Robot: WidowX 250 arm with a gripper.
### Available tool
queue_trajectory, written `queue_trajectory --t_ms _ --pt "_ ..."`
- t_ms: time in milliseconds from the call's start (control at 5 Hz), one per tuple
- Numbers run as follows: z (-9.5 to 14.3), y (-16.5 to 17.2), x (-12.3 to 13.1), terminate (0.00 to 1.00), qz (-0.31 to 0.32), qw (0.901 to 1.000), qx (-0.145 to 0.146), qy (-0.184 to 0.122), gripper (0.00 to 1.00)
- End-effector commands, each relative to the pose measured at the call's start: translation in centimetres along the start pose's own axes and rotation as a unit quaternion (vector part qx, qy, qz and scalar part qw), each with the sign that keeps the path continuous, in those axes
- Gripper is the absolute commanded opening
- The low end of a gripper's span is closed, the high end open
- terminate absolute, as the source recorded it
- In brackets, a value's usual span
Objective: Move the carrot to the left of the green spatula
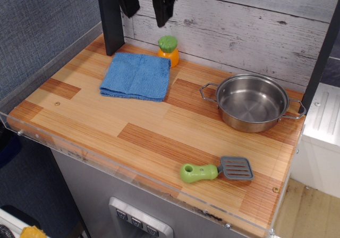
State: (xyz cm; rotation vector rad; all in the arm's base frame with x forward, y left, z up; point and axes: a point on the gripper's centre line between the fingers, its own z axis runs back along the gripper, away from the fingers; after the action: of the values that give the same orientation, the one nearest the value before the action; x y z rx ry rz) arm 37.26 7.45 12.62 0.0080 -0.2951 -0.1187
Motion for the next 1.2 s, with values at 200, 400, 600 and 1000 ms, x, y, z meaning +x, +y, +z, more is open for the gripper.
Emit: queue_trajectory --t_ms 200,400,600,1000 --pt "-2.2 0.9 2.2 0.00 -0.045 0.9956 -0.004 -0.083 1.00" --pt "-3.5 0.4 2.4 0.00 -0.036 0.9964 -0.004 -0.077 1.00" --pt "-4.5 0.4 2.6 0.00 -0.019 0.9956 -0.003 -0.092 1.00" --pt "-6.0 1.2 2.3 0.00 0.005 0.9960 0.021 -0.086 1.00"
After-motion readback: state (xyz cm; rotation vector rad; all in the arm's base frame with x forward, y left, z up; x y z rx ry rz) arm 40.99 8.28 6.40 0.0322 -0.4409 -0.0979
